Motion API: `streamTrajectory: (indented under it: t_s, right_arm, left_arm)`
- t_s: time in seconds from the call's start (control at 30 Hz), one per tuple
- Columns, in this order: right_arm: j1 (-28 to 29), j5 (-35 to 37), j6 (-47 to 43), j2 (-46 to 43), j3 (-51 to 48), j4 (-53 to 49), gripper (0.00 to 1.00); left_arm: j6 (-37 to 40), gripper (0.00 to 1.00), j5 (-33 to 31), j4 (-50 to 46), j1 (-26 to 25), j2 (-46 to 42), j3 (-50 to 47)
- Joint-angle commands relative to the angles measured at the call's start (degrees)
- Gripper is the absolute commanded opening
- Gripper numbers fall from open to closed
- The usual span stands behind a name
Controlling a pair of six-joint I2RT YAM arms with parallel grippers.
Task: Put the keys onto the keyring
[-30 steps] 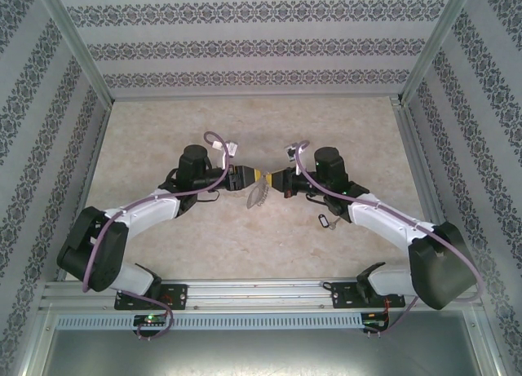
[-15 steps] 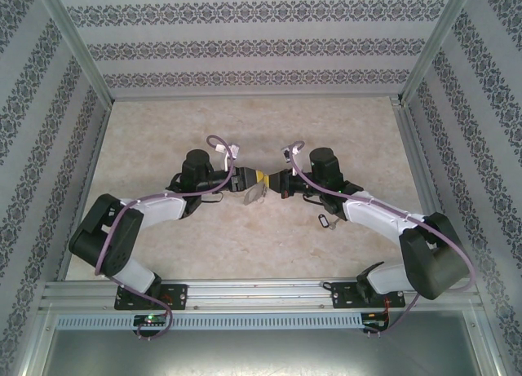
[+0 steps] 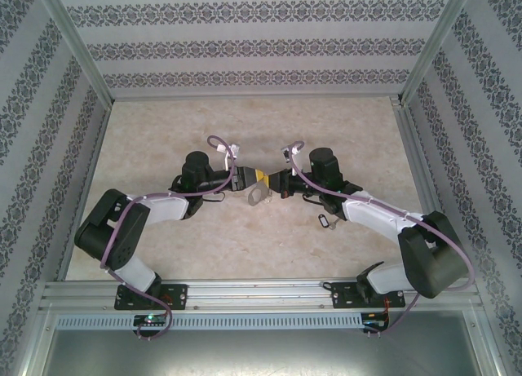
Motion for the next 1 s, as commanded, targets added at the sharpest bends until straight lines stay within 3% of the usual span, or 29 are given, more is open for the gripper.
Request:
streamTrajectory:
  t_s: [0.0, 0.4, 0.5, 0.67, 0.8, 0.93, 0.97]
  right_arm:
    - [0.8, -1.1, 0.6, 0.3, -0.3, 2.1, 0.0]
    - [0.7, -0.4, 0.5, 0.3, -0.6, 2.0, 0.0]
    - [0.7, -0.3, 0.4, 0.3, -0.6, 1.9, 0.0]
    - [0.6, -0.4, 0.3, 0.2, -0.7, 2.0, 0.0]
    - [0.7, -0.2, 0.3, 0.0, -0.7, 1.7, 0.0]
    - [-1.2, 1.9, 0.8, -2.0, -2.1, 1.2, 0.36]
    - [-2.1, 1.9, 1.7, -2.7, -2.7, 1.8, 0.41]
  left_arm:
    - [-2.4, 0.26, 2.2, 6.7, 0.7, 0.8, -0.3]
    - [-2.9, 0.31, 2.6, 8.5, 0.6, 2.1, -2.0]
    - [-2.3, 0.19, 2.5, 8.0, 0.6, 2.0, -2.0]
    - [-1.9, 0.15, 2.2, 7.3, 0.6, 1.9, -1.9]
    - [-1.8, 0.06, 2.1, 7.0, 0.6, 1.9, -1.4]
    - [0.2, 0.0, 2.4, 4.0, 0.6, 1.3, -0.2]
    - [1.1, 0.0, 2.3, 2.7, 0.6, 0.9, 0.0]
